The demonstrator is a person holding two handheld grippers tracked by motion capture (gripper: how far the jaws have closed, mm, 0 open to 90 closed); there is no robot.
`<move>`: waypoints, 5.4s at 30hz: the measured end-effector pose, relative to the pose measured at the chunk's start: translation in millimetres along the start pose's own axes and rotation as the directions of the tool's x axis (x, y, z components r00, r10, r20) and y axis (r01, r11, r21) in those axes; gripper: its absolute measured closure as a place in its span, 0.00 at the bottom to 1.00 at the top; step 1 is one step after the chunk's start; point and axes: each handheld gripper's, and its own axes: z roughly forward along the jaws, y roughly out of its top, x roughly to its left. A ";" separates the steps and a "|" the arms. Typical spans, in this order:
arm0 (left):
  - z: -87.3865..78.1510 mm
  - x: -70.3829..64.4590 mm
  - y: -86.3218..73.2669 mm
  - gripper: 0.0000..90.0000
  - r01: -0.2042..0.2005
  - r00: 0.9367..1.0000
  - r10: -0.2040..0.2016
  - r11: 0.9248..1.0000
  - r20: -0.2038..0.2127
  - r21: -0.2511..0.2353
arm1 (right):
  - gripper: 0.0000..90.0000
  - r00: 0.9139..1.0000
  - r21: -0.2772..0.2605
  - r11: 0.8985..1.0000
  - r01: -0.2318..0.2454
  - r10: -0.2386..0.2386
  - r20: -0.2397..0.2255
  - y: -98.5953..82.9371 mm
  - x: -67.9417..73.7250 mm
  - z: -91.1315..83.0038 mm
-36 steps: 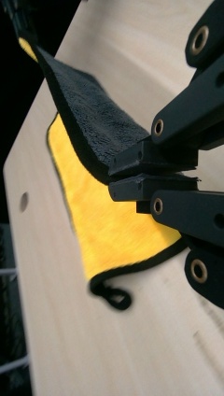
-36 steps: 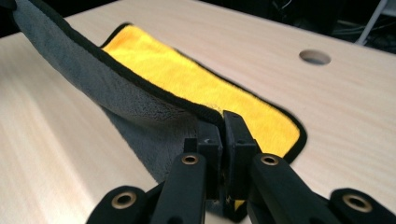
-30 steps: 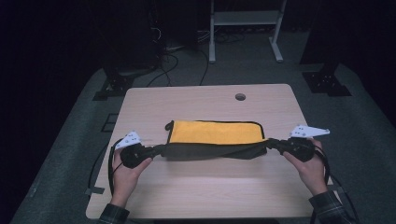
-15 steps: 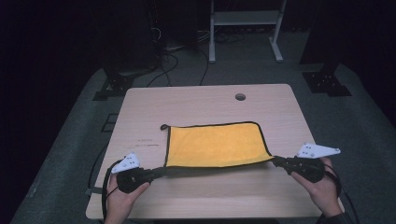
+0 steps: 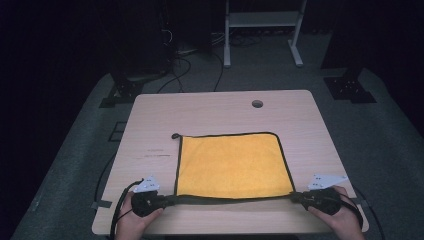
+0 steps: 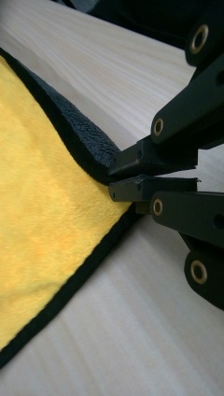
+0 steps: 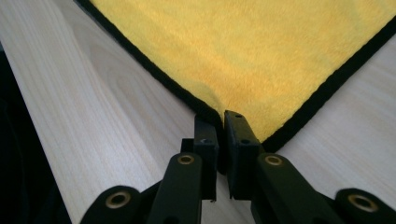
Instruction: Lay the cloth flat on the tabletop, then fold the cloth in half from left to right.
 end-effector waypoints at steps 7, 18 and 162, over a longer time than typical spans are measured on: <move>-5.2 0.1 0.4 0.88 0.004 1.000 -0.004 0.999 0.001 -0.033 | 0.77 1.000 -0.003 1.000 0.019 -0.019 -0.019 -1.1 1.5 0.4; -26.3 8.0 0.0 0.77 0.037 0.999 -0.041 0.988 -0.022 -0.148 | 0.62 0.997 -0.166 0.986 -0.033 0.044 0.059 -2.8 -17.9 -28.7; 35.4 41.7 134.9 0.95 0.105 0.994 -0.097 0.950 0.043 -0.294 | 0.29 0.932 -0.099 0.980 -0.171 0.193 0.307 3.0 -98.8 22.4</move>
